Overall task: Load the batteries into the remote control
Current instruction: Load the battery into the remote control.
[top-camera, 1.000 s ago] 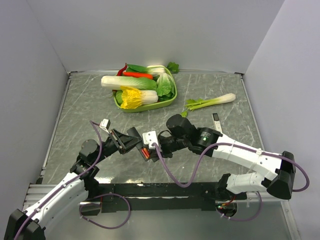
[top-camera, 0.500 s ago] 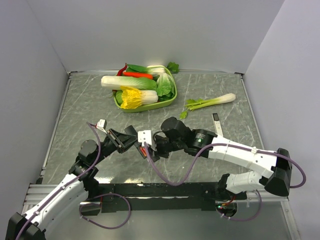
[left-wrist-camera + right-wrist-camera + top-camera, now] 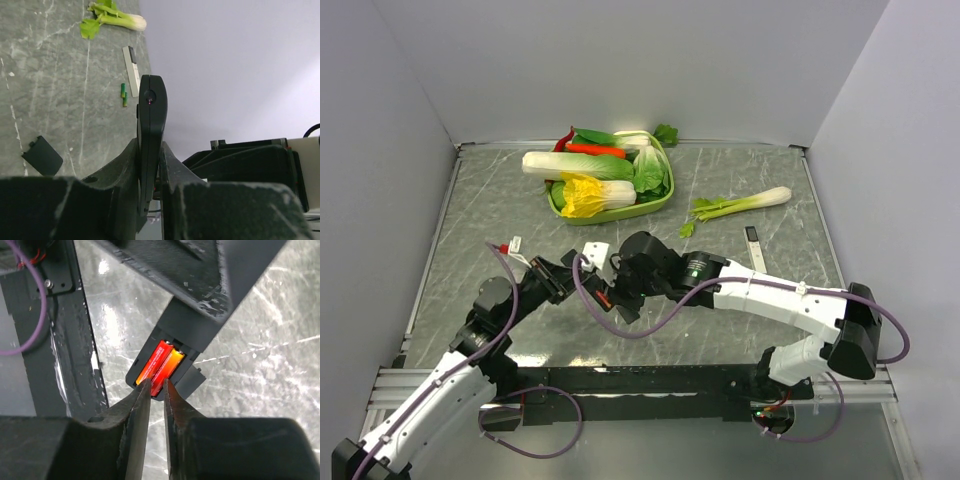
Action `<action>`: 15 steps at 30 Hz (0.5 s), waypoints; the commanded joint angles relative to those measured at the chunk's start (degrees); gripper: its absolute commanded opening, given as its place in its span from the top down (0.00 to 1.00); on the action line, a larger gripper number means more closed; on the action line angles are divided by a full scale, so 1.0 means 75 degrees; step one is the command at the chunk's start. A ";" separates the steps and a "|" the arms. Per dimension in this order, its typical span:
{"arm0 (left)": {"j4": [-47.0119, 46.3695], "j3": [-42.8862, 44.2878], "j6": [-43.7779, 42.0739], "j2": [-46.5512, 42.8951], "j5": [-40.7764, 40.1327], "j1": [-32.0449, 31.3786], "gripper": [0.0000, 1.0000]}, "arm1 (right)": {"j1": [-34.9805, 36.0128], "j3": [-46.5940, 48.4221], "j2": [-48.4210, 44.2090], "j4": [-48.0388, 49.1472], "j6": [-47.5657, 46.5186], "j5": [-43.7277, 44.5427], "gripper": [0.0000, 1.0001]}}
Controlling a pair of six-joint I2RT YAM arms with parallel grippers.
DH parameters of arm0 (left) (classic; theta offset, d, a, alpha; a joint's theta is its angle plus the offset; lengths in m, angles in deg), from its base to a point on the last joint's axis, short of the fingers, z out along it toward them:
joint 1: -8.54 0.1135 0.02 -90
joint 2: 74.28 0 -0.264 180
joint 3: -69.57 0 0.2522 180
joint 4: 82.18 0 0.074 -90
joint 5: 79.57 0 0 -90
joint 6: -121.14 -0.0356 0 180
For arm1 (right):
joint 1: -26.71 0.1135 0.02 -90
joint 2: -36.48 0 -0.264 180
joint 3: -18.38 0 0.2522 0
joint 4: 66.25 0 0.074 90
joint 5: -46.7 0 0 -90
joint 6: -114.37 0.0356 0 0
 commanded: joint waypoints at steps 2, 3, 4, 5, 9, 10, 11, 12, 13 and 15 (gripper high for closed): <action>-0.0118 0.0680 -0.0594 -0.0314 0.0144 -0.0151 0.99 | -0.0021 0.0179 0.0102 0.0332 0.0874 0.0808 0.73; 0.0000 0.0668 -0.0827 -0.0326 -0.0112 -0.0151 0.99 | -0.0021 0.0109 0.0009 0.0438 0.1026 0.0913 0.71; 0.0152 0.0633 -0.0911 -0.0326 -0.0242 -0.0151 0.99 | -0.0032 -0.0031 -0.0213 0.0543 0.1097 0.1007 0.68; 0.0304 0.0598 -0.1074 -0.0361 -0.0371 -0.0151 0.99 | -0.0032 -0.0113 -0.0319 0.0776 0.1167 0.1077 0.66; 0.0388 0.0119 -0.1286 -0.0443 -0.0829 -0.0151 0.99 | -0.0149 -0.0442 -0.0730 0.0908 0.1531 0.1266 0.33; 0.0341 0.0001 -0.1263 -0.0525 -0.0922 -0.0151 0.99 | -0.0173 -0.0477 -0.0742 0.0873 0.1740 0.1289 0.28; 0.0260 -0.0128 -0.1228 -0.0560 -0.0946 -0.0151 0.99 | -0.0219 -0.0512 -0.0742 0.0768 0.1858 0.1289 0.24; 0.0108 -0.0373 -0.1205 -0.0607 -0.0970 -0.0151 0.99 | -0.0255 -0.0594 -0.0719 0.0697 0.2126 0.1266 0.22; 0.0083 -0.0491 -0.1170 -0.0654 -0.1039 -0.0151 0.99 | -0.0383 -0.0653 -0.0707 0.0662 0.2315 0.1254 0.20; 0.0071 -0.0783 -0.1169 -0.0853 -0.1133 -0.0151 0.99 | -0.0489 -0.0933 -0.0719 0.0661 0.2806 0.1196 0.14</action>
